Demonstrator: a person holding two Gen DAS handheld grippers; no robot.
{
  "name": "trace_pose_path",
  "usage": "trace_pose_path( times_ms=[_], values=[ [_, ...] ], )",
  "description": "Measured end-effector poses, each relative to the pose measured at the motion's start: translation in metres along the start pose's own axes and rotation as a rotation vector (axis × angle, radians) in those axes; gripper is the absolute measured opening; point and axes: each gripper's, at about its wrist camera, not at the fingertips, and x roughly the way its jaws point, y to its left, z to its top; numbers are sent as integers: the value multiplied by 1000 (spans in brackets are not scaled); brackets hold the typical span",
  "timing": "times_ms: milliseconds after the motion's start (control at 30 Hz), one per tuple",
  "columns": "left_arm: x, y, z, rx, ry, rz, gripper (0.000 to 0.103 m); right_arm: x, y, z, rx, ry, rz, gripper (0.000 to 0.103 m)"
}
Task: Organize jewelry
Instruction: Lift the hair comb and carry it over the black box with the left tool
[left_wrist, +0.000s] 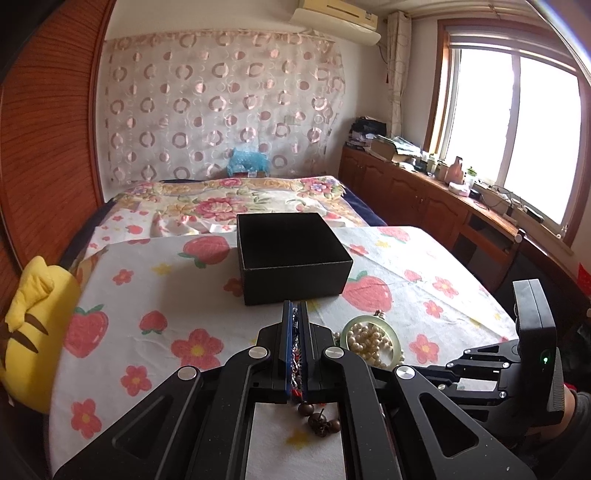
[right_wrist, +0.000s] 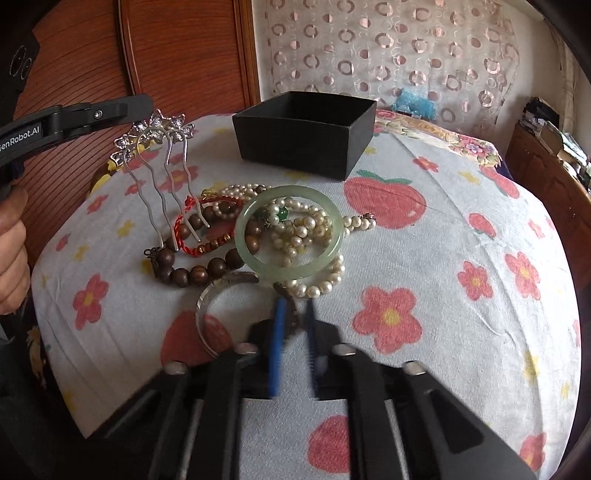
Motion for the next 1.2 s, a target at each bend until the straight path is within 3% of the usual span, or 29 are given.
trace_pose_path(
  times_ms=[500, 900, 1200],
  values=[
    [0, 8, 15, -3, -34, 18, 2, -31, -9, 22, -20, -115, -33, 5],
    [30, 26, 57, -10, -66, 74, 2, -20, -37, 73, -26, -175, -111, 5],
    [55, 34, 93, -32, -86, 101, 2, -10, -63, 109, 11, -199, -121, 5]
  ],
)
